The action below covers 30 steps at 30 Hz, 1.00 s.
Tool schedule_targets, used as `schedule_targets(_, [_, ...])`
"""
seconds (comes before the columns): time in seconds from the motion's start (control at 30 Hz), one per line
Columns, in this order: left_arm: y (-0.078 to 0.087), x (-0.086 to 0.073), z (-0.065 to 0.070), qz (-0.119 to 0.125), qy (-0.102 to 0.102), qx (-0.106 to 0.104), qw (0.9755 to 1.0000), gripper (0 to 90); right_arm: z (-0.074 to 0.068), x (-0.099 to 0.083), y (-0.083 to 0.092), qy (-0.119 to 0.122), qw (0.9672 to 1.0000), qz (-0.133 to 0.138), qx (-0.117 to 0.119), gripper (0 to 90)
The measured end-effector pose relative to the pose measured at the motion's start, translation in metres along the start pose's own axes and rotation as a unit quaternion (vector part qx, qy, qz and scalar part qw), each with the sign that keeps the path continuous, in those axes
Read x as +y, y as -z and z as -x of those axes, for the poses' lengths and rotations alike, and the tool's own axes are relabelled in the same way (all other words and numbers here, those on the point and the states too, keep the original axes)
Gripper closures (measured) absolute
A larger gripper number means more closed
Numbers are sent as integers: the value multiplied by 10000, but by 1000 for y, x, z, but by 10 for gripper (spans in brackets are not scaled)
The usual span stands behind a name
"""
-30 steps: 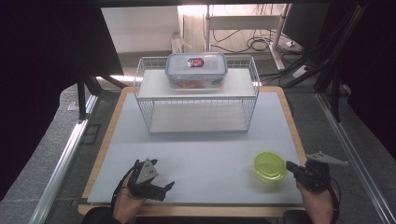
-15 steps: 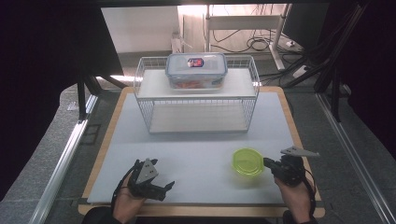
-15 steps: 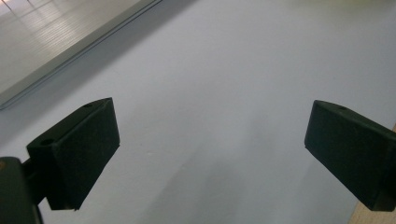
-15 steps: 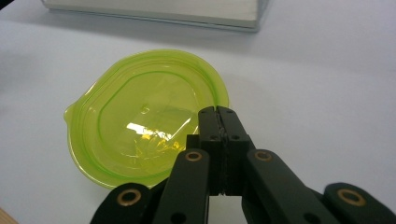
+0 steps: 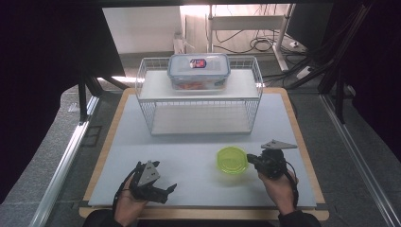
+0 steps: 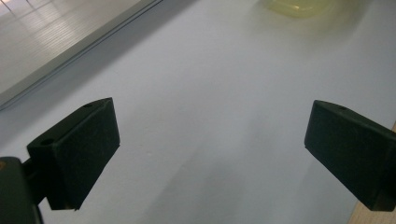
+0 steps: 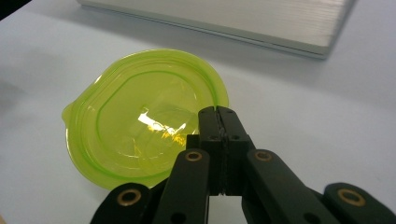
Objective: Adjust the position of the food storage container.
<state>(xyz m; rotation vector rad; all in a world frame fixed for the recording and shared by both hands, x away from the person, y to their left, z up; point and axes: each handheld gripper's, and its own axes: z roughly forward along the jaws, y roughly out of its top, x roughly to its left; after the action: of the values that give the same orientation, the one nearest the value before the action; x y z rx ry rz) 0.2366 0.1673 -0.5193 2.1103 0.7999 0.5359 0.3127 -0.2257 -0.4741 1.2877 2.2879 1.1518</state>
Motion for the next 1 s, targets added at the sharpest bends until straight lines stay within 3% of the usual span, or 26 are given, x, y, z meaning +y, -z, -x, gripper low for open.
schedule_targets(0.67, [1,0,0,13,0,12,10000,32,-41,29,-48,440,9978,-126,484,900])
schedule_targets(0.77, [1,0,-1,21,3,1,10000,32,-40,30,-48,495,9973,-146,520,893])
schedule_targets(1.0, [2,0,-1,18,6,-15,10000,33,-34,29,-40,501,9978,-20,429,779])
